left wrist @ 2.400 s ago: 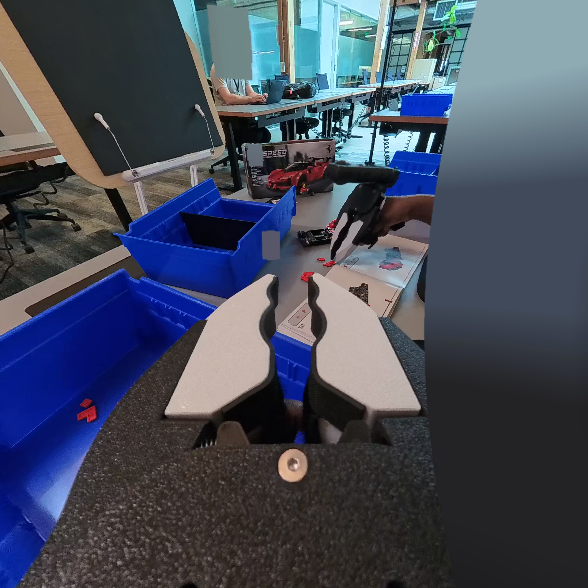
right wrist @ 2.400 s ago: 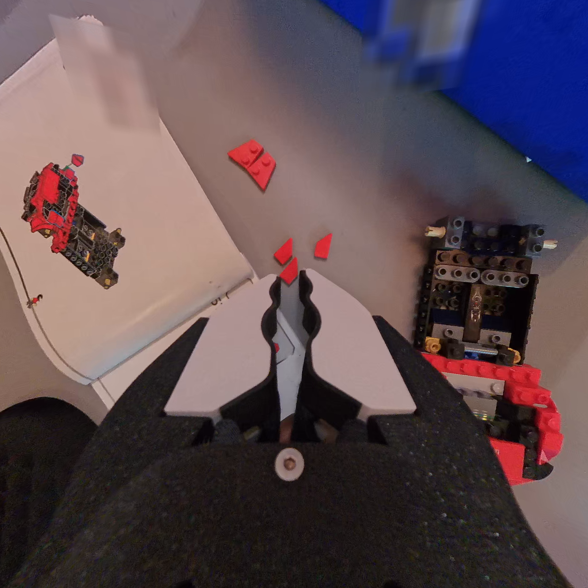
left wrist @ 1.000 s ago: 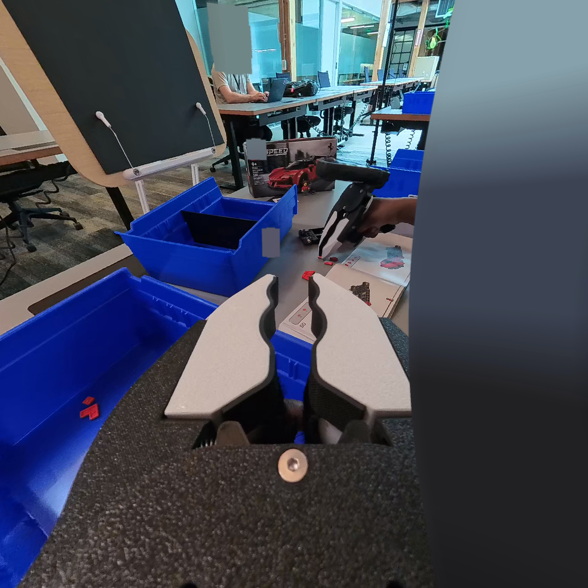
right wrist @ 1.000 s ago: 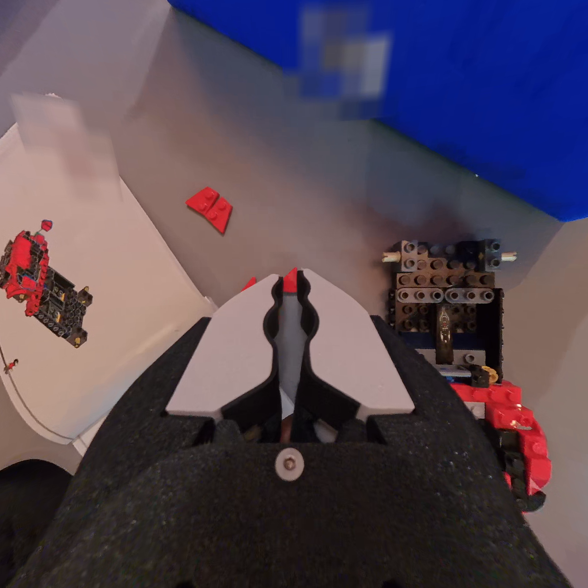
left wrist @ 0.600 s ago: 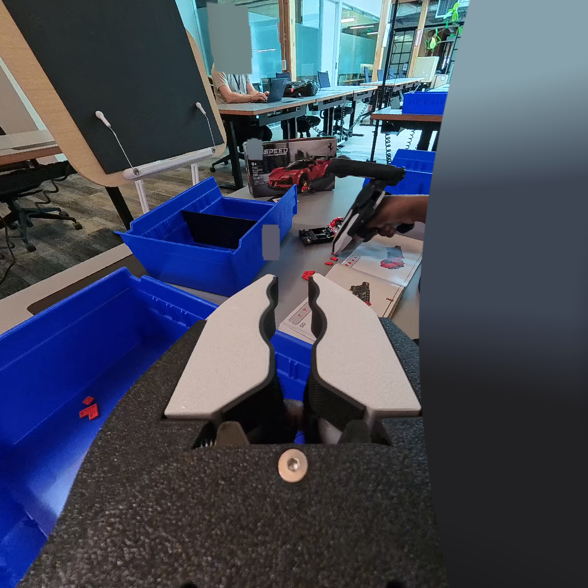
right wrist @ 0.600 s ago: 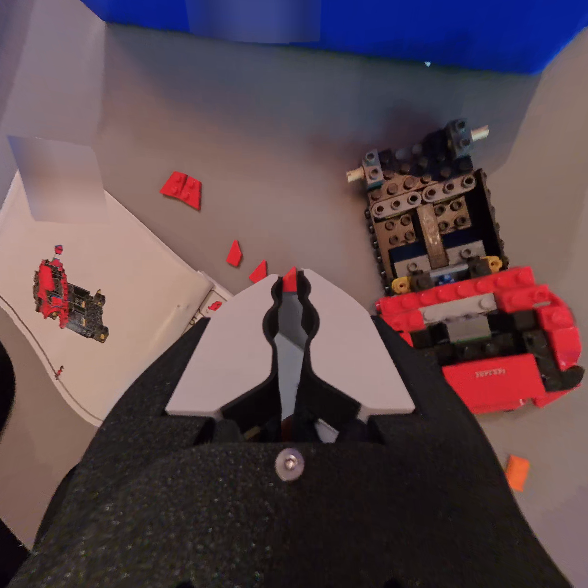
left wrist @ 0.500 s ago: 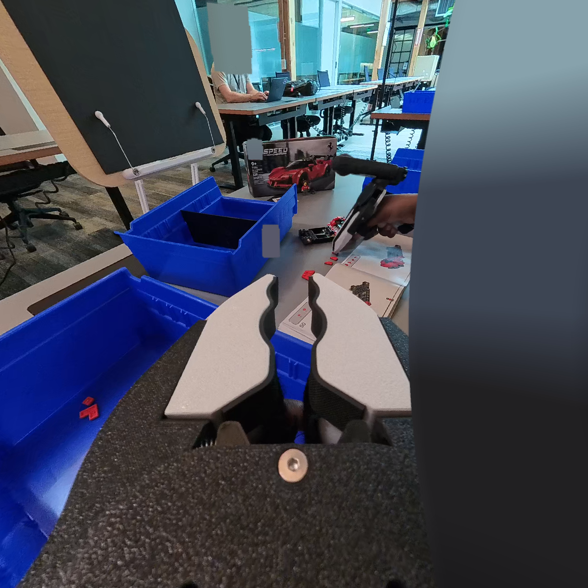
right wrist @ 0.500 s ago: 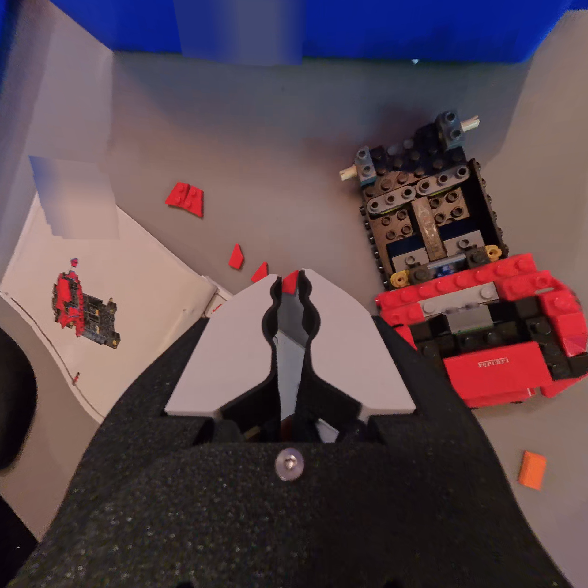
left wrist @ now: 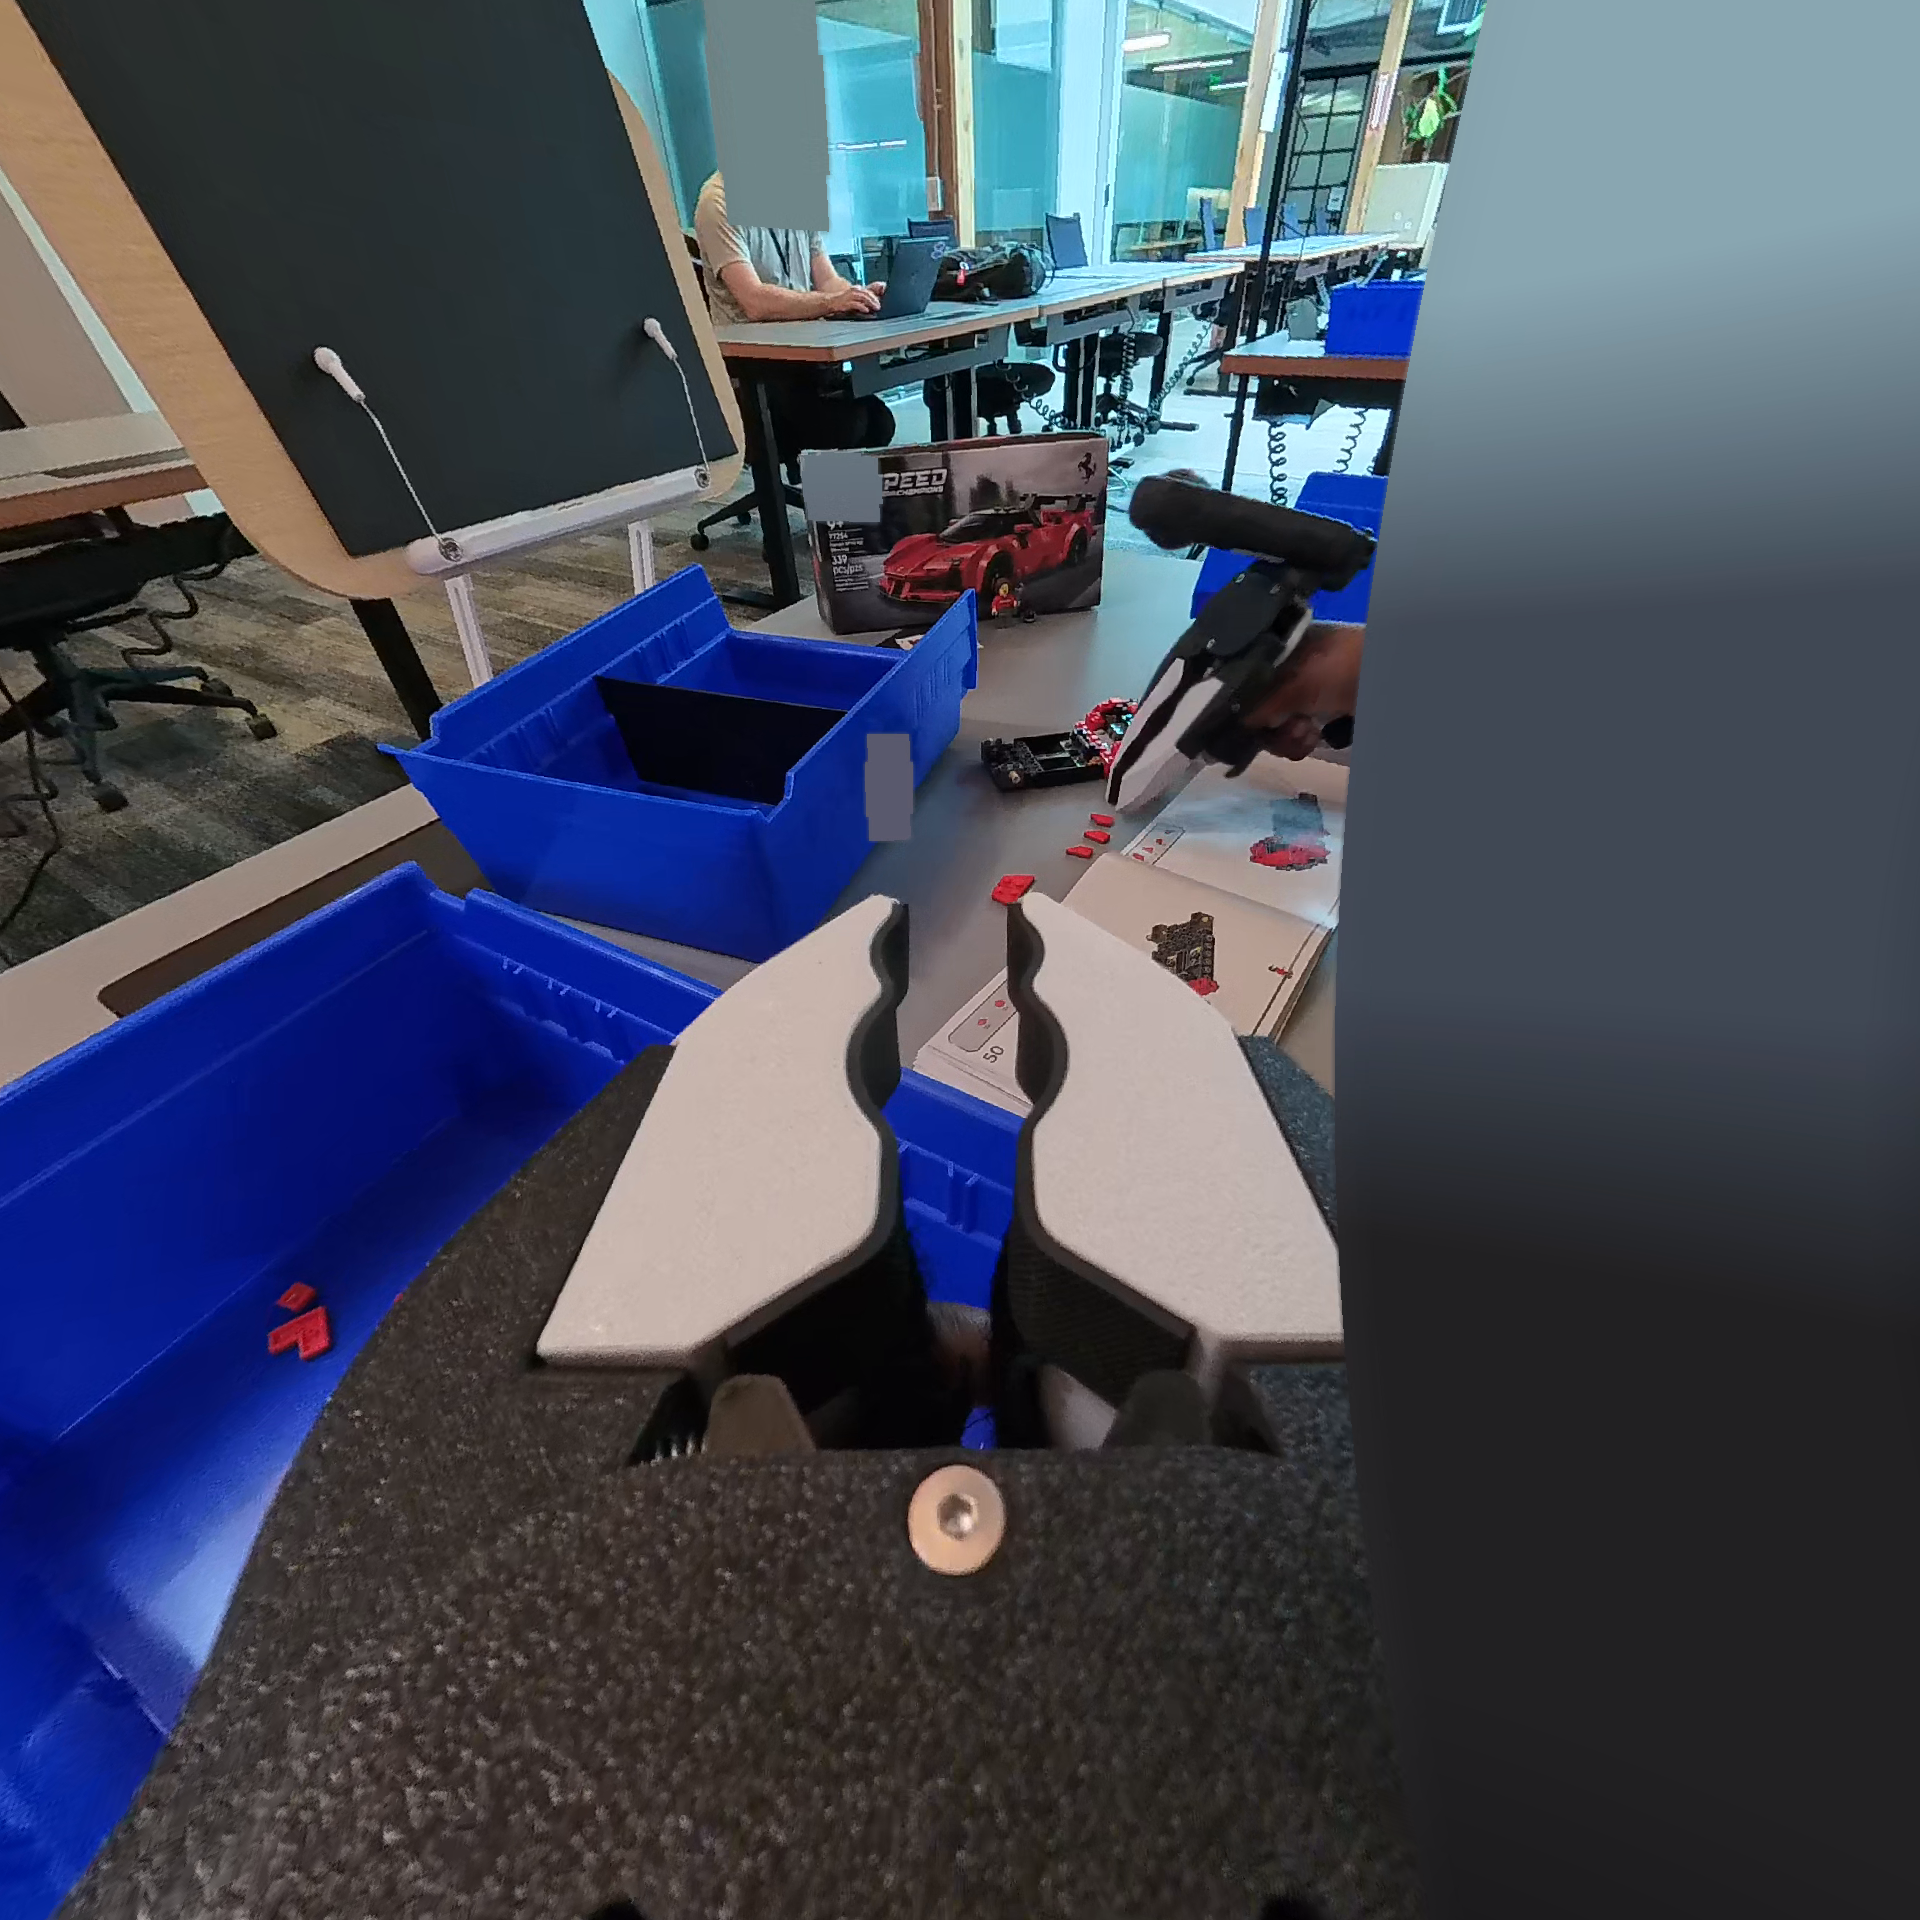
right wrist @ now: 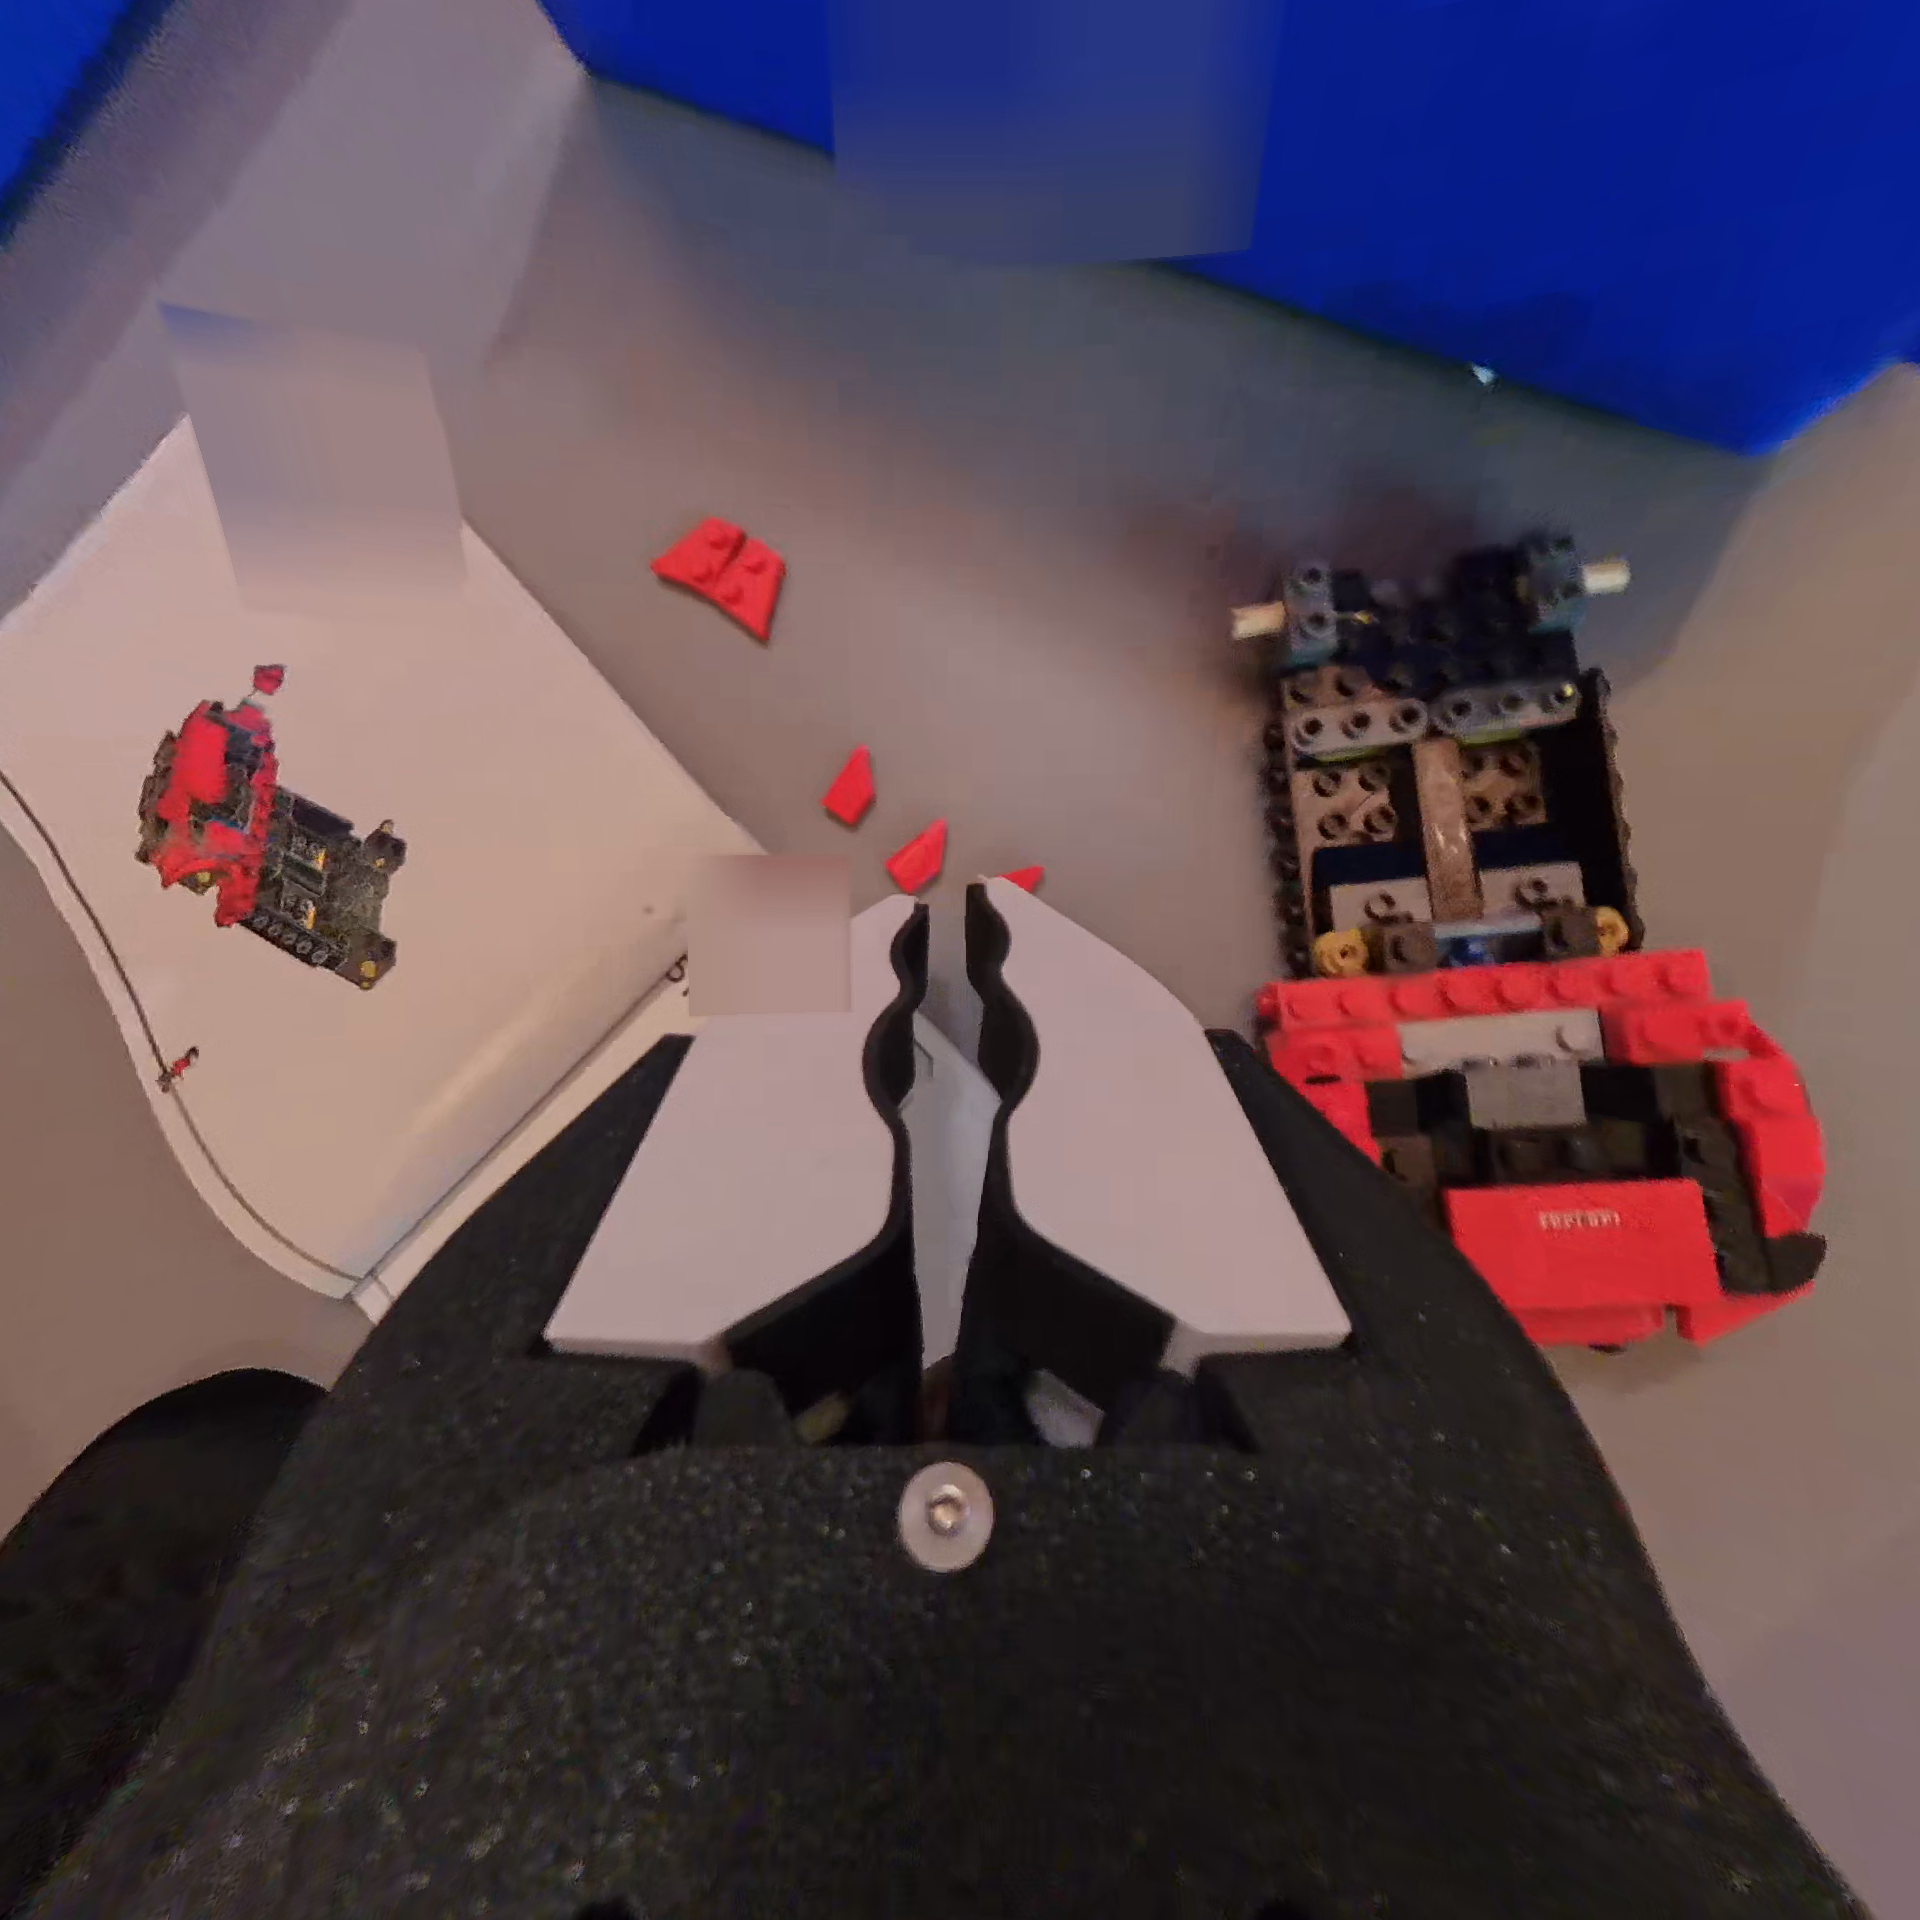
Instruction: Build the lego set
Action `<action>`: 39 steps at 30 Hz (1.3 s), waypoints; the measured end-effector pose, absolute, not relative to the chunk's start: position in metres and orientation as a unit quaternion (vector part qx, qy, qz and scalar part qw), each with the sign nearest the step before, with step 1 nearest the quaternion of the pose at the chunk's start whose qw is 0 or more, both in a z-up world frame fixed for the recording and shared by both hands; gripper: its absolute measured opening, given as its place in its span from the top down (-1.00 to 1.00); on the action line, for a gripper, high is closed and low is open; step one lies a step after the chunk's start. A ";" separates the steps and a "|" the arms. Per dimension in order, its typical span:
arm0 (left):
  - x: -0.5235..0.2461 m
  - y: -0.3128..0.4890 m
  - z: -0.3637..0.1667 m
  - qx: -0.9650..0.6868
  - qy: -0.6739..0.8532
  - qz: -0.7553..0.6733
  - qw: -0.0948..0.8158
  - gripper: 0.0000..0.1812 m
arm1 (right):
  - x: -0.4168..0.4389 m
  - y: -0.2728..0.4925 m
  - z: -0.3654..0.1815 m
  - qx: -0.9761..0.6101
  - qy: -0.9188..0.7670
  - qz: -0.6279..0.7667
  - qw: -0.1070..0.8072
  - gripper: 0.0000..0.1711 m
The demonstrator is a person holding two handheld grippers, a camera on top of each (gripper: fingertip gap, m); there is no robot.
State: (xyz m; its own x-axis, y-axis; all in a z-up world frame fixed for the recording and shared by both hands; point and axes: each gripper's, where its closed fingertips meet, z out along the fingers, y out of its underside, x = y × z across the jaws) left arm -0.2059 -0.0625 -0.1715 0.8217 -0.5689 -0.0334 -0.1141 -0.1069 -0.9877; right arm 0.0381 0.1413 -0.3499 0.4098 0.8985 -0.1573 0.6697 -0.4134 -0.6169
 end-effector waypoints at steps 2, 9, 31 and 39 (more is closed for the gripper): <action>-0.206 -0.062 -0.172 -0.723 0.236 -0.181 0.624 0.81 | 0.033 0.138 -0.352 -0.792 -0.515 0.223 0.242 0.91; -0.207 -0.062 -0.172 -0.722 0.236 -0.181 0.624 0.81 | 0.023 0.138 -0.361 -0.783 -0.540 0.200 0.234 0.96; -0.207 -0.060 -0.175 -0.727 0.235 -0.180 0.620 0.81 | 0.046 0.159 -0.362 -0.768 -0.602 0.185 0.114 0.98; -0.206 -0.059 -0.177 -0.730 0.236 -0.179 0.616 0.81 | 0.048 0.154 -0.362 -0.764 -0.601 0.200 0.122 0.98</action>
